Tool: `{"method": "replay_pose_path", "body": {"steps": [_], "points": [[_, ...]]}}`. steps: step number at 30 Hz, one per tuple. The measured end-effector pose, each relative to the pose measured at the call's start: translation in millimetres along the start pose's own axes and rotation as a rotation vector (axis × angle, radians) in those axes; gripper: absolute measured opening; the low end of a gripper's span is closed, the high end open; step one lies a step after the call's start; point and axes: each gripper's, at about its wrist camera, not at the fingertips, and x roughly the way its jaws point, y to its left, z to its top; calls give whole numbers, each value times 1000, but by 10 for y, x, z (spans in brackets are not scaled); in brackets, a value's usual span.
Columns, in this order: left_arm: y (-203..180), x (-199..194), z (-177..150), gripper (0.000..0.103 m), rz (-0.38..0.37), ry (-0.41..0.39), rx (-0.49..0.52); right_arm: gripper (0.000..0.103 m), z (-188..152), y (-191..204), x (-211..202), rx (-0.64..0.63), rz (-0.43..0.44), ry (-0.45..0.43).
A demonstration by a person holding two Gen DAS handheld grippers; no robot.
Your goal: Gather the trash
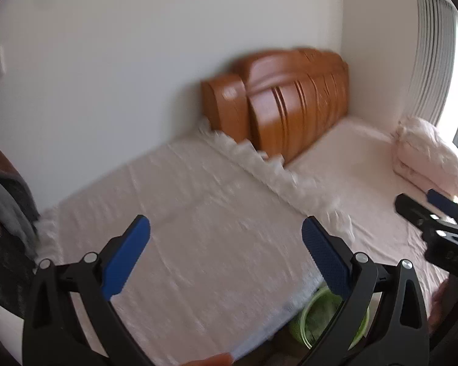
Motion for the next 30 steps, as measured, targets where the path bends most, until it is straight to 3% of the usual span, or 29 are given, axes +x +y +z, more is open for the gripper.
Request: {"method": "replay_pose_path", "body": {"steps": [6,11,30], "points": [[294,-240,222,95,57,-65,-54,101,314,268,-259,-44,1,-119],[455,-238,234,95,61,-58,-79,101,359,459,-325,-87,14,-140],[598,-65,133,95,31,5,-116,101,276,770,-165,-165,17,-71]]}}
